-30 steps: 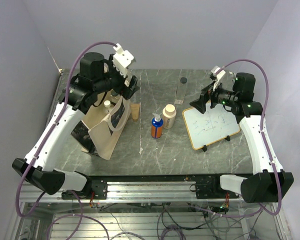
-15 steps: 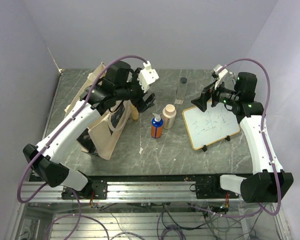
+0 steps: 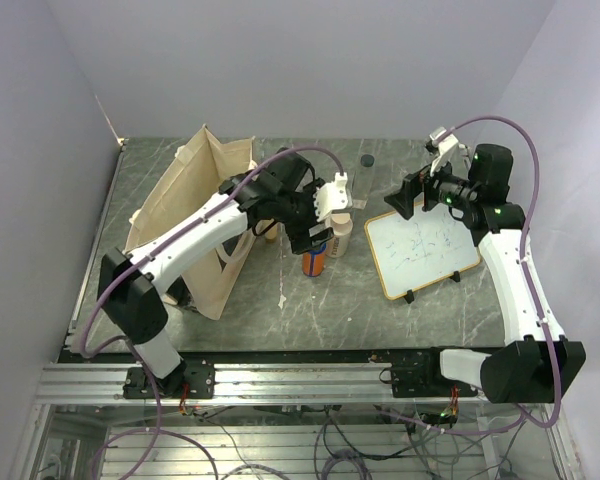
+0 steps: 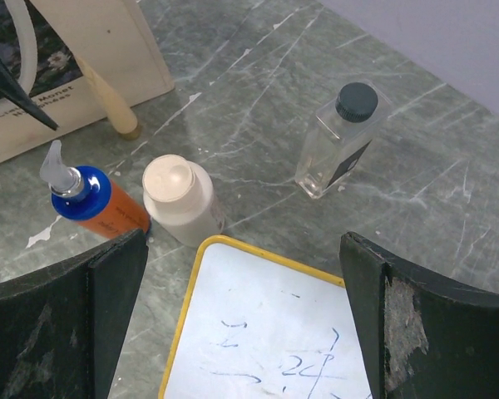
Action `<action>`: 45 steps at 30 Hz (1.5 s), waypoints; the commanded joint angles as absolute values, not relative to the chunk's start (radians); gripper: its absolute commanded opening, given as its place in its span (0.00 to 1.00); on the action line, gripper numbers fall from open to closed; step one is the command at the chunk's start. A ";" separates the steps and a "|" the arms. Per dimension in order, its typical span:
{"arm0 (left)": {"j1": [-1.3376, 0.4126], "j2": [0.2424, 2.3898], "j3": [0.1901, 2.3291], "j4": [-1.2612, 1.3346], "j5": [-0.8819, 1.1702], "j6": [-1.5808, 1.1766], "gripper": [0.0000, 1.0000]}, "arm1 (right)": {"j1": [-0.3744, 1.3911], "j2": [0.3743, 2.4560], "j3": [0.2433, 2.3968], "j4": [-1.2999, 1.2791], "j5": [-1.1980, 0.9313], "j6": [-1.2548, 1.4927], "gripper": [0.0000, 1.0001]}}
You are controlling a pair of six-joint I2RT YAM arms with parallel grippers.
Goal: Place the personal care products into the canvas bag
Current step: Move the care product at the center of the board.
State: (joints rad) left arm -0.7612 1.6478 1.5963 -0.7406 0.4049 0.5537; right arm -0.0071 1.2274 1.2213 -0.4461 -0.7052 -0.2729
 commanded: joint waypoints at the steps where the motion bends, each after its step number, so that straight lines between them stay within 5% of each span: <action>1: -0.765 1.686 1.634 -0.774 0.436 0.635 0.95 | -0.023 1.205 1.208 -0.421 -0.701 -0.273 1.00; 9: -0.765 1.754 1.635 -0.742 0.421 0.663 0.94 | -0.037 1.194 1.184 -0.409 -0.722 -0.262 1.00; 36: -0.764 1.838 1.666 -0.795 0.435 0.682 0.43 | -0.048 1.205 1.172 -0.395 -0.759 -0.248 1.00; 45: -0.765 1.818 1.696 -0.804 0.425 0.632 0.07 | -0.049 1.210 1.170 -0.394 -0.761 -0.248 1.00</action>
State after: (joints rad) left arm -0.7612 1.8366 1.6428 -0.7868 0.4229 0.6601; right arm -0.0395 1.2125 1.1831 -0.4156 -0.7517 -0.2512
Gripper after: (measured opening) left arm 0.424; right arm 0.996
